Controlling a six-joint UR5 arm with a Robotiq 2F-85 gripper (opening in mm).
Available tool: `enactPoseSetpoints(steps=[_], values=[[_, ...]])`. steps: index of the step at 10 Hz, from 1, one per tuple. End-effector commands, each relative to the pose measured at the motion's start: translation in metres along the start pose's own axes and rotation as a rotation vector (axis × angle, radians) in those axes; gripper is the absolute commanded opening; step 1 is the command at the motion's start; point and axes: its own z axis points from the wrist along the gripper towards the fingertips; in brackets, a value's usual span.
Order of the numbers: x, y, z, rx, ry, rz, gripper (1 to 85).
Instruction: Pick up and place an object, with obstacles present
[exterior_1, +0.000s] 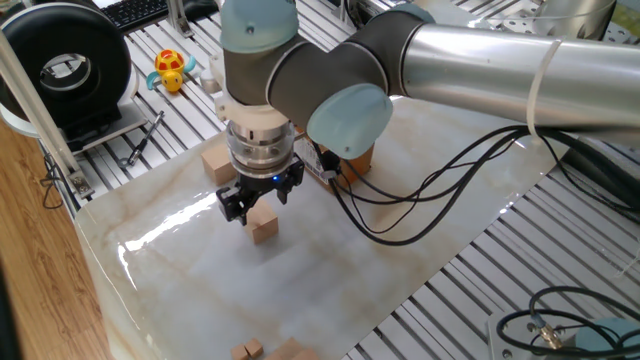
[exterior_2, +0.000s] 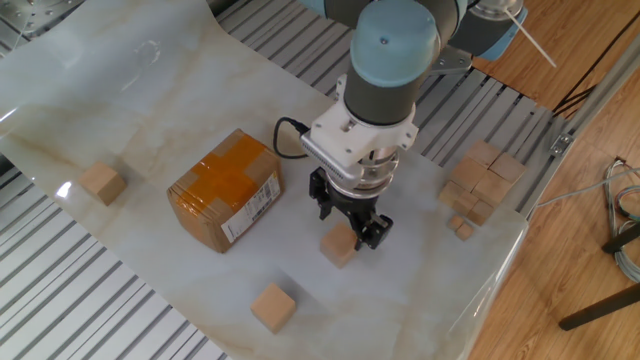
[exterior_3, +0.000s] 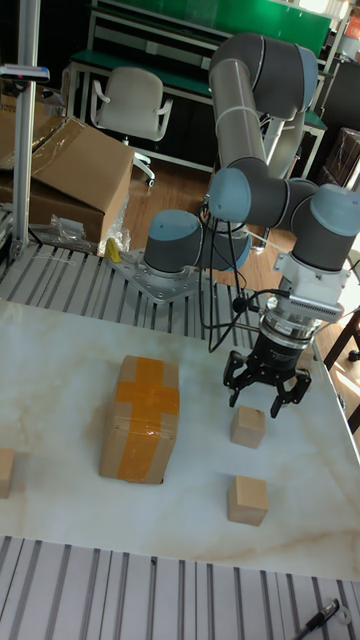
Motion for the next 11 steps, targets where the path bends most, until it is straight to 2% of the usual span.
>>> enactPoseSetpoints(steps=[1,3,4,11], values=[[0.0,0.008,0.004,-0.014,0.001,0.018,70.0],[0.0,0.01,0.008,0.001,-0.004,0.013,69.0],[0.001,0.013,0.01,-0.013,-0.003,0.013,69.0],[-0.004,0.007,0.021,-0.013,-0.038,-0.04,68.0]])
